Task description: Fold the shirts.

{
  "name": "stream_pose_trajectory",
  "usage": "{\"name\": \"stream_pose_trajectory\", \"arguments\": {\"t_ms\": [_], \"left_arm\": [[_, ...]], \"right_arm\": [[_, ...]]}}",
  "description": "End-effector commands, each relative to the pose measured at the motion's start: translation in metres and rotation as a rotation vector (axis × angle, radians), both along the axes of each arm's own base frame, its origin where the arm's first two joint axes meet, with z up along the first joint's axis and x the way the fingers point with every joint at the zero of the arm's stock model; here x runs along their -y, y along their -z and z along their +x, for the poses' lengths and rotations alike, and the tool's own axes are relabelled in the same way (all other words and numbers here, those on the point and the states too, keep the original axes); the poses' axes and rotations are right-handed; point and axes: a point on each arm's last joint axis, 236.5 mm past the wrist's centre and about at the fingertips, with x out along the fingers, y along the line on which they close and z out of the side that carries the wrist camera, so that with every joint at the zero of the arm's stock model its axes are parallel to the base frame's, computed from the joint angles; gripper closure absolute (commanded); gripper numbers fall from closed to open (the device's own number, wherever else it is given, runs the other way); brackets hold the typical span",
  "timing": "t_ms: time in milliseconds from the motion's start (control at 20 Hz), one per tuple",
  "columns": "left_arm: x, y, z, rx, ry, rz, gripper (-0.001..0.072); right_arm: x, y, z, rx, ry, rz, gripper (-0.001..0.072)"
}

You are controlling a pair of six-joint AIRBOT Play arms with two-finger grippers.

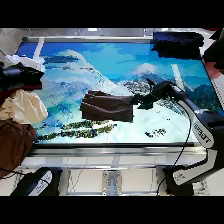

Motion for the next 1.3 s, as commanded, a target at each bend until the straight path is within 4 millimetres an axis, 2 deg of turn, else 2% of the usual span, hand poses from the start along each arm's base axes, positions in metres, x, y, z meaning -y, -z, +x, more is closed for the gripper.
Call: {"name": "stream_pose_trajectory", "arguments": {"t_ms": [0,50,150,200,250,350,450,550,650,750,800,900,1050,1150,1250], "left_arm": [[0.001,0.003,-0.002,-0.016,0.006,0.0,0.0698],[0.002,0.006,-0.005,-0.028,0.012,0.001,0.0698],[0.004,0.009,-0.008,-0.049,0.024,0.001,0.0698],[0.006,0.01,-0.01,-0.058,0.031,-0.004,0.0699],[0.008,0.011,-0.013,-0.067,0.039,-0.007,0.0698],[0.01,0.013,-0.016,-0.079,0.049,-0.013,0.0698],[0.011,0.012,-0.016,-0.079,0.051,-0.018,0.0698],[0.012,0.012,-0.016,-0.079,0.052,-0.02,0.0698],[0.012,0.012,-0.016,-0.078,0.054,-0.023,0.0698],[0.012,0.012,-0.016,-0.079,0.054,-0.023,0.0698],[0.012,0.012,-0.016,-0.079,0.054,-0.023,0.0698],[0.012,0.012,-0.016,-0.079,0.054,-0.023,0.0698],[0.012,0.012,-0.016,-0.079,0.054,-0.023,0.0698],[0.012,0.012,-0.016,-0.079,0.054,-0.023,0.0698],[0.012,0.012,-0.016,-0.079,0.054,-0.023,0.0698]], "right_arm": [[-0.046,0.018,-0.013,-0.023,-0.071,0.093,0.0099],[-0.057,0.019,-0.018,-0.016,-0.108,0.094,0.0128],[-0.076,0.014,-0.022,0.006,-0.153,0.095,0.024],[-0.082,0.008,-0.02,0.024,-0.168,0.098,0.041],[-0.088,-0.002,-0.015,0.044,-0.179,0.106,0.0708],[-0.088,-0.032,0.0,0.091,-0.215,0.113,0.0698],[-0.064,-0.067,0.019,0.146,-0.239,0.068,0.0698],[-0.019,-0.101,0.037,0.187,-0.199,-0.022,0.0698],[0.04,-0.134,0.047,0.223,-0.123,-0.126,0.0698],[0.108,-0.161,0.044,0.24,-0.012,-0.232,0.0698],[0.143,-0.172,0.035,0.23,0.046,-0.287,0.0698],[0.208,-0.189,0.008,0.185,0.14,-0.388,0.0699],[0.287,-0.207,-0.043,0.097,0.296,-0.496,0.0698],[0.323,-0.207,-0.08,0.037,0.405,-0.518,0.0698],[0.34,-0.188,-0.12,-0.052,0.492,-0.505,0.0698]]}}
